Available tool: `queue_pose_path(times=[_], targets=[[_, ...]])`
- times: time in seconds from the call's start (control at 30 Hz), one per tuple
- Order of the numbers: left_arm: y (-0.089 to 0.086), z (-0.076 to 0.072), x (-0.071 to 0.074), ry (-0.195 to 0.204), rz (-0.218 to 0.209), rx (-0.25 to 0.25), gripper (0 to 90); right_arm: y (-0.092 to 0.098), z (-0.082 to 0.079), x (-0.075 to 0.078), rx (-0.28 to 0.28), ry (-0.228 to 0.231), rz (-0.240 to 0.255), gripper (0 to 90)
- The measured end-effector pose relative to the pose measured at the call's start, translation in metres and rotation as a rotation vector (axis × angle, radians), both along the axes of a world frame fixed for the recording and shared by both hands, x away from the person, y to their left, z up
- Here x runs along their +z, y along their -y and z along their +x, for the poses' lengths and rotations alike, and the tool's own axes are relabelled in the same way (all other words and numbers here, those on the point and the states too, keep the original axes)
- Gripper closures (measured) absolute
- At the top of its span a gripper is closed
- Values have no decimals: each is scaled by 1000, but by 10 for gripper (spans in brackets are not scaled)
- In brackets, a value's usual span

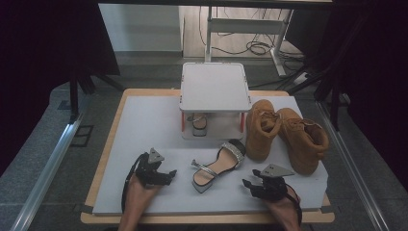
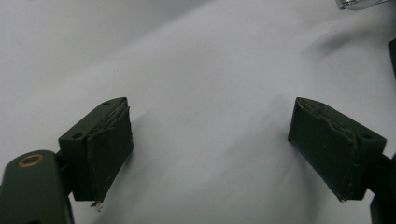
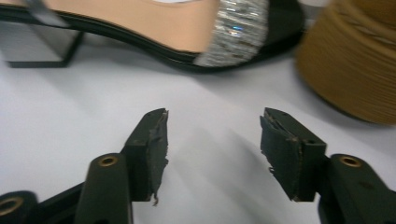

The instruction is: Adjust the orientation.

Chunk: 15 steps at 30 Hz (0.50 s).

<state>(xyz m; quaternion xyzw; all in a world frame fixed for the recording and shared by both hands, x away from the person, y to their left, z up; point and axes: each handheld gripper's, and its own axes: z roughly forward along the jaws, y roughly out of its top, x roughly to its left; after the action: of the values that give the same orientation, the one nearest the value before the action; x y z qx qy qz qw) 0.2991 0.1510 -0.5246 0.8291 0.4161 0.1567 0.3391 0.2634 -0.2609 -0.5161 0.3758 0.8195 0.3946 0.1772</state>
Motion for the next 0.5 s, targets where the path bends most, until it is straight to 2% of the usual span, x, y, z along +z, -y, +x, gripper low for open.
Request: queue_pose_path(times=[0.07,0.1,0.13,0.2,0.23,0.33,0.37,0.5], targets=[[0,0,0,-2,0,0,135,6,1,0,-22,11,0,378],[0,0,0,-2,0,1,134,10,4,0,-59,11,-9,338],[0,0,0,-2,0,1,134,10,4,0,-59,11,-9,338],[0,0,0,-3,1,1,134,16,7,-2,-90,1,-7,308],[0,0,0,-3,1,1,134,21,10,-3,-129,-20,5,270],[0,0,0,-4,1,1,134,26,12,-2,-156,-19,10,238],[0,0,0,-4,0,1,133,29,13,-2,-191,6,-18,200],[0,1,0,-5,-1,1,132,31,16,-3,-218,-8,-48,142]])
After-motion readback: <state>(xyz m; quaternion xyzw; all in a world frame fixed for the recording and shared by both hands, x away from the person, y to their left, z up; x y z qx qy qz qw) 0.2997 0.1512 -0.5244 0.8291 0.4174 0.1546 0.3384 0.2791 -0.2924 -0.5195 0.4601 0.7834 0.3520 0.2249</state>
